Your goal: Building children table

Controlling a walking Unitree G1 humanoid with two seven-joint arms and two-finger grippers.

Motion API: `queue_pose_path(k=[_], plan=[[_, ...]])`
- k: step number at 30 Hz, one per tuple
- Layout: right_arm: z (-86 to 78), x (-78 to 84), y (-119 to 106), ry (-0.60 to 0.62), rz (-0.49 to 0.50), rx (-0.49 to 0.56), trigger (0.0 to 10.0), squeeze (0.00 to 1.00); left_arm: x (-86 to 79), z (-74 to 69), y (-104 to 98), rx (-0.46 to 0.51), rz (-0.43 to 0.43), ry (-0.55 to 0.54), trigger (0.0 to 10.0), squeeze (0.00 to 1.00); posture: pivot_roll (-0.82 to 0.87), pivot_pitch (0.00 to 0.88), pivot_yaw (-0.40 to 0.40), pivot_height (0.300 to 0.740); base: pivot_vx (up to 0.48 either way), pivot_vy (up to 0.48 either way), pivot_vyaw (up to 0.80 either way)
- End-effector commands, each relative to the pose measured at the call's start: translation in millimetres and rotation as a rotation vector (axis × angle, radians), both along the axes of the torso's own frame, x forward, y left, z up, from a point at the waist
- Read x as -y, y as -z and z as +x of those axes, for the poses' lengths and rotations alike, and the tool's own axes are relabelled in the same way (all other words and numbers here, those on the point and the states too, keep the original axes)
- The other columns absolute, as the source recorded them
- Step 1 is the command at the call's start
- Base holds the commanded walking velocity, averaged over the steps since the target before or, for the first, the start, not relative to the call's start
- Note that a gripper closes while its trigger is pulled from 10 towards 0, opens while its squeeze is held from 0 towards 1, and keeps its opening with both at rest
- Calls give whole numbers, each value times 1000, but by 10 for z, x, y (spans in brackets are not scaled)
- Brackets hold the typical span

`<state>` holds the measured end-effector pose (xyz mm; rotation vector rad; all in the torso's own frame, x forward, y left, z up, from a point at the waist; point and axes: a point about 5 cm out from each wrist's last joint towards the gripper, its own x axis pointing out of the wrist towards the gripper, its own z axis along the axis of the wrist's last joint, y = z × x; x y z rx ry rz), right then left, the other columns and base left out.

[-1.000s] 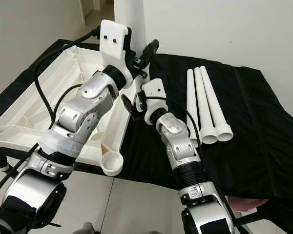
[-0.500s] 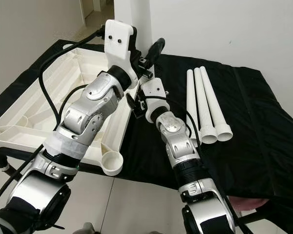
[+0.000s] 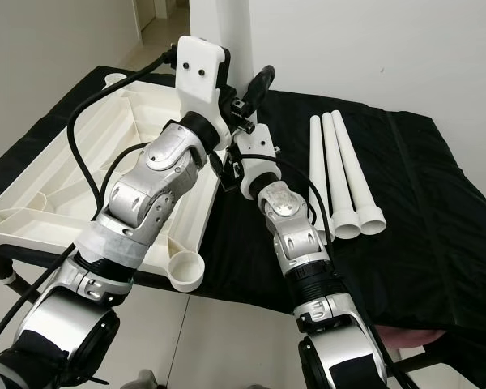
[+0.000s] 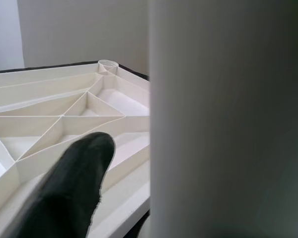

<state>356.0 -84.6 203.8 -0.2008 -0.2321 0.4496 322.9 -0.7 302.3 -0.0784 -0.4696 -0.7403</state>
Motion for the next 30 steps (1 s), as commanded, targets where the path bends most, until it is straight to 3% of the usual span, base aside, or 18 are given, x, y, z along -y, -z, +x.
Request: queue_pose_path(k=[1, 2, 3, 4, 5, 18, 19, 21, 22, 23, 24, 25, 26, 30], plan=[[4, -15, -102, -6, 0, 43, 3216, 0, 81, -62, -13, 24, 13, 57, 10000, 0, -9, 0, -30, 740, 0, 0, 0], [4, -15, -102, -6, 0, 43, 3216, 0, 81, -62, -13, 24, 13, 57, 10000, 0, -9, 0, -30, 740, 0, 0, 0], [0, -17, -104, -11, -2, 47, 1490, 0, 82, -61, -12, 24, 14, 57, 10000, 0, -9, 0, -28, 740, 0, 0, 0], [-2, -19, -105, -14, -3, 48, 1490, 0, 84, -60, -11, 24, 15, 57, 10000, 0, -10, 0, -26, 740, 0, 0, 0], [-5, -19, -100, -20, -4, 48, 0, 0, 85, -60, -11, 24, 15, 57, 10000, 0, -10, 0, -26, 740, 0, 0, 0], [-5, 19, -20, 6, 25, 7, 0, 0, 107, -76, 10, 27, 33, 70, 10000, 0, -6, 0, -27, 740, 0, 0, 0], [-2, 28, -14, 19, 45, -2, 0, 0, 110, -84, 21, 19, 25, 84, 10000, 1000, -3, 0, -31, 740, 0, 0, 0], [1, 34, -11, 28, 60, -8, 0, 0, 111, -89, 28, 12, 18, 93, 10000, 1000, -3, 0, -31, 740, 0, 0, 0], [4, 43, -4, 41, 79, -18, 3569, 0, 111, -101, 28, 10, 12, 105, 10000, 1000, -3, 0, -31, 740, 0, 0, 0], [4, 43, -4, 41, 79, -18, 3569, 0, 111, -101, 28, 10, 12, 105, 10000, 1000, -3, 0, -31, 740, 0, 0, 0], [6, 51, 2, 52, 97, -27, 4902, 0, 111, -107, 27, 9, 10, 110, 10000, 1000, -3, 0, -31, 740, 0, 0, 0], [6, 51, 2, 52, 97, -27, 4902, 0, 111, -107, 27, 9, 10, 110, 10000, 1000, -3, 0, -31, 740, 0, 0, 0], [11, 62, 14, 66, 121, -43, 10000, 0, 108, -111, 28, 10, 11, 110, 10000, 1000, 1, 0, -34, 740, 0, 0, 0], [32, 103, 40, 105, 156, -71, 10000, 0, 100, -131, 17, 15, 2, 122, 10000, 1000, 1, 0, -34, 740, 0, 0, 0]])
